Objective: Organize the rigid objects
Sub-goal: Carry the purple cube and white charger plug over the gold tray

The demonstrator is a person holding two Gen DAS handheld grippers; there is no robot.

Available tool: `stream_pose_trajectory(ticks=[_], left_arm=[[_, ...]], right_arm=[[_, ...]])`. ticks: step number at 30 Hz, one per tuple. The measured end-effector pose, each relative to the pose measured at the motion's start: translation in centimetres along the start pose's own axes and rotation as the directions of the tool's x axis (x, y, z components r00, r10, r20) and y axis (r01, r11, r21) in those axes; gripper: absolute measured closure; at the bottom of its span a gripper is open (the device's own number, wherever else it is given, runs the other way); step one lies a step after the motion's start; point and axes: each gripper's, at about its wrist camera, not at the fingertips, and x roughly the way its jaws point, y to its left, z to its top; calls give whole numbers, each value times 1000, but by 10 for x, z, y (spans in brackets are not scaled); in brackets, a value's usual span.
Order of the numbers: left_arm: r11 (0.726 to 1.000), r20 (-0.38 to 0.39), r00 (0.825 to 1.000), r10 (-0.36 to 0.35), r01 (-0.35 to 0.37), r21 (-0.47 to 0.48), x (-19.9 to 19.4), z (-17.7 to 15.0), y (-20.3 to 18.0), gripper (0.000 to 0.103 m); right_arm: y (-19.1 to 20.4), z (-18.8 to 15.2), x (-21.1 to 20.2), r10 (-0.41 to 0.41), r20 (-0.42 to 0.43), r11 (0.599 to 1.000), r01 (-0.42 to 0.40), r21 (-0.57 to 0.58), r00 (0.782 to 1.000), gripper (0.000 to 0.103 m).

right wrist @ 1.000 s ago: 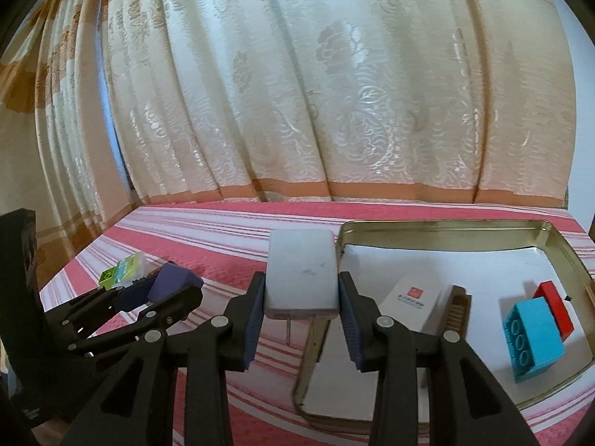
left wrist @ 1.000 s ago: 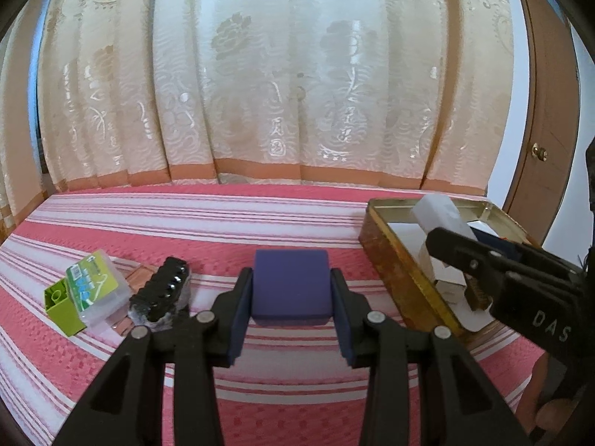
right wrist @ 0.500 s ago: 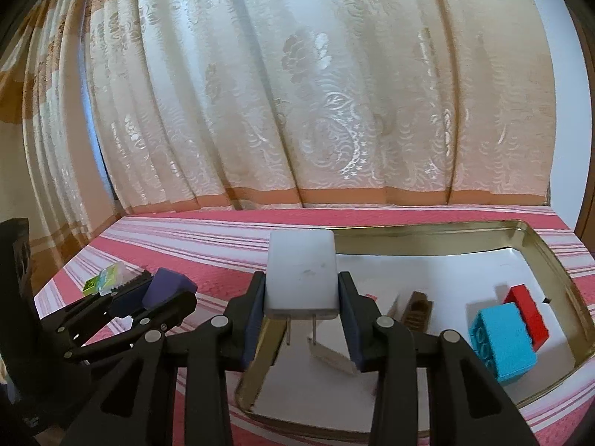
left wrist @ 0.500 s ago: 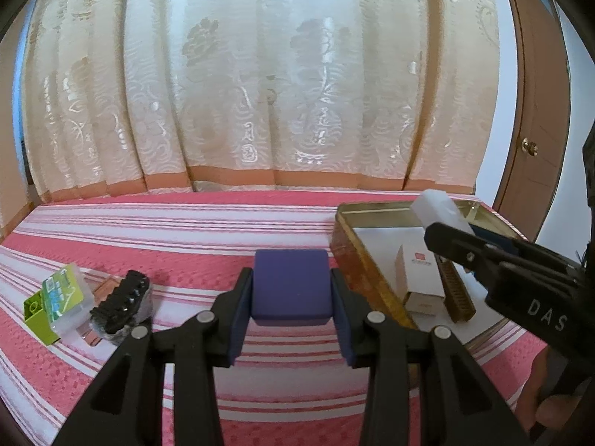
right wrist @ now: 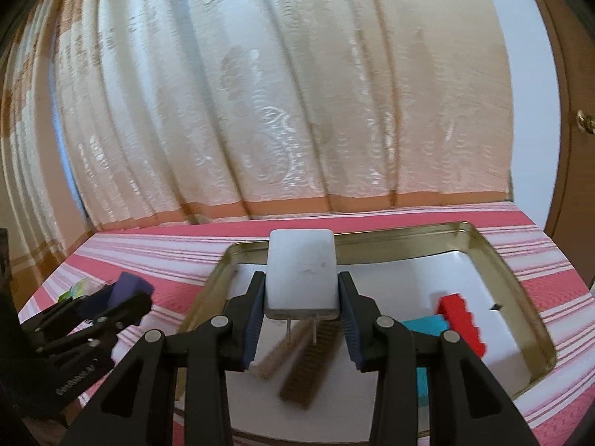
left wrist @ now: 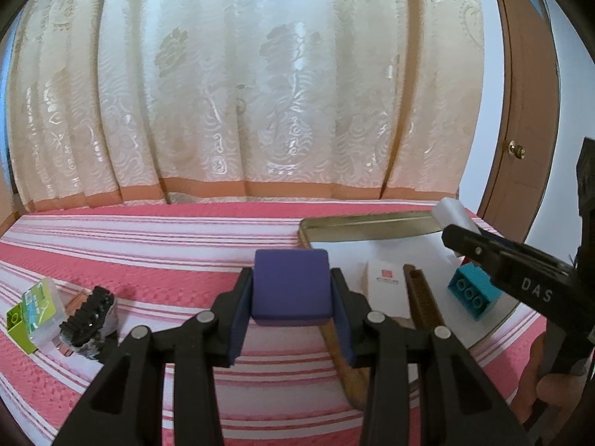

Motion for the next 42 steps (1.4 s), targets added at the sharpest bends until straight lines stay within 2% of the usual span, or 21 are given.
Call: stream_pose_trajectory(ticks=[14,22,30,37,42], left_arm=[[999,17,999,-42,41,30,10,10,-32,64],[996,26,996,-85,84,39,16,22,-56,64],[991,-25,993,-119,121,54,36,22,-88,64],[987,-73,989,-126,132,87,50,17,-117,64],[988,-100,988,-118,127,88,56,14,-124,64]], right_arm=[[-43,6,-7,-78,17,996,77,33,997,62],[-75,10,-12,-155,32,985,152,79,987,62],[-94,10,-6,-204,2,975,203,93,979,62],[-108,8,4,-281,-46,954,284,94,959,62],[-122,7,8,-270,-78,949,279,148,960,62]])
